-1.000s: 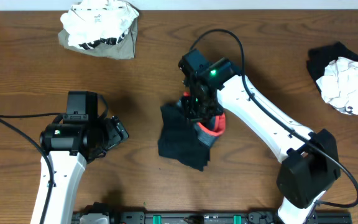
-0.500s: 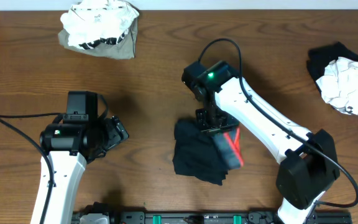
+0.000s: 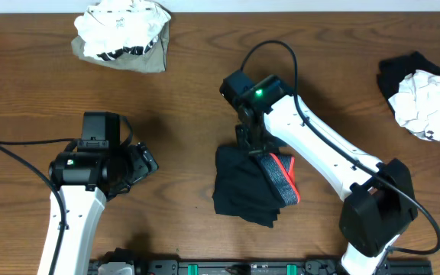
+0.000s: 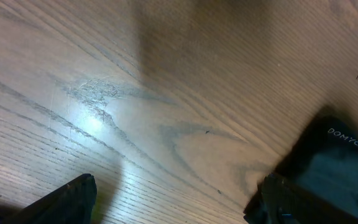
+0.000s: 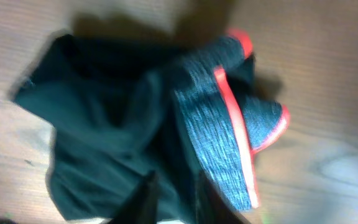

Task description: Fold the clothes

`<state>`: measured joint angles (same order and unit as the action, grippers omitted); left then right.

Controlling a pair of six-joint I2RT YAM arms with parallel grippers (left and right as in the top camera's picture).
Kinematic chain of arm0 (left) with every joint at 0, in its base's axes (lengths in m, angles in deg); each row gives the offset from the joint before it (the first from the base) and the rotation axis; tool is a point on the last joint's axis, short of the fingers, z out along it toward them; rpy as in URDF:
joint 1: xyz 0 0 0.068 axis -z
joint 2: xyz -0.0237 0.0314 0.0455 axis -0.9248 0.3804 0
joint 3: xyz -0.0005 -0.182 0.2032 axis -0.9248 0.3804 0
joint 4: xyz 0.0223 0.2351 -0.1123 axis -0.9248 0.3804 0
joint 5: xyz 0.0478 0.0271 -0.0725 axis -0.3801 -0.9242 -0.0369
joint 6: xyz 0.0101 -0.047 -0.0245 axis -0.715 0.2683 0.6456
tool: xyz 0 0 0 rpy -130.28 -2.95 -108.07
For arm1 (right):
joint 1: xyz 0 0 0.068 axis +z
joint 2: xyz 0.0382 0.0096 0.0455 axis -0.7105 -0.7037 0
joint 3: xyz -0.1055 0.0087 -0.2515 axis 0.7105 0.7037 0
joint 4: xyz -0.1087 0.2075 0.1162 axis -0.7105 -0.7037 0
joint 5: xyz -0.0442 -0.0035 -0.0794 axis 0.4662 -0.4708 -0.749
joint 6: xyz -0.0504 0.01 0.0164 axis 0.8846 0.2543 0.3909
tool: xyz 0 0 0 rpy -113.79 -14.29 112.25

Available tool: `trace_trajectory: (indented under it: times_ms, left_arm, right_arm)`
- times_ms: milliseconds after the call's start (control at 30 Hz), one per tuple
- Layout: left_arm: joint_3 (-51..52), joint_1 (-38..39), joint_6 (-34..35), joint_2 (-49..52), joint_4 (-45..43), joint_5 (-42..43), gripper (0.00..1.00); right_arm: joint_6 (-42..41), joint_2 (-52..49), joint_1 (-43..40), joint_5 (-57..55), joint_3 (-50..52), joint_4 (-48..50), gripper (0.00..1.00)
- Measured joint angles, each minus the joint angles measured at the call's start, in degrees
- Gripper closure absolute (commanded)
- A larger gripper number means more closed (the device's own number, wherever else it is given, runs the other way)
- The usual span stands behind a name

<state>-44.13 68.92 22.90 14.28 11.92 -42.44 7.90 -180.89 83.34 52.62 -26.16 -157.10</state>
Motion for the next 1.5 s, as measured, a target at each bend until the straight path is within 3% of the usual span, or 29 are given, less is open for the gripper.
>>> trace_trajectory:
  times_ms: [67, 167, 300, 433, 667, 933, 1367, 1400, 1500]
  left_arm:
    - [0.0, 0.0, 0.0, 0.0, 0.0, 0.0, 0.13]
    - [0.0, 0.0, 0.0, 0.0, 0.0, 0.0, 0.13]
    - [0.0, 0.0, 0.0, 0.0, 0.0, 0.0, 0.13]
    - [0.0, 0.0, 0.0, 0.0, 0.0, 0.0, 0.13]
    - [0.0, 0.0, 0.0, 0.0, 0.0, 0.0, 0.12]
    - [0.0, 0.0, 0.0, 0.0, 0.0, 0.0, 0.13]
    - [0.0, 0.0, 0.0, 0.0, 0.0, 0.0, 0.13]
    - [0.0, 0.0, 0.0, 0.0, 0.0, 0.0, 0.13]
    - [0.0, 0.0, 0.0, 0.0, 0.0, 0.0, 0.13]
  right_arm:
    - [0.0, 0.0, 0.0, 0.2, 0.0, 2.1, 0.55]
    - [0.0, 0.0, 0.0, 0.2, 0.0, 4.2, 0.54]
    - [-1.0, 0.0, -0.7, 0.2, 0.0, 4.7, 0.62]
    - [-6.6, -0.1, -2.8, 0.1, 0.7, 5.1, 0.67]
    - [-20.0, -0.1, -4.8, 0.8, 5.4, 10.9, 0.61]
    - [-25.4, -0.6, -4.8, 4.2, 9.7, 19.4, 0.62]
    - [-35.3, -0.6, -4.7, 4.3, 12.7, 19.8, 0.6]
    - [-35.8, -0.6, -4.7, 4.3, 13.0, 19.9, 0.61]
    - [-36.3, -0.6, -4.7, 4.3, 13.5, 19.9, 0.77]
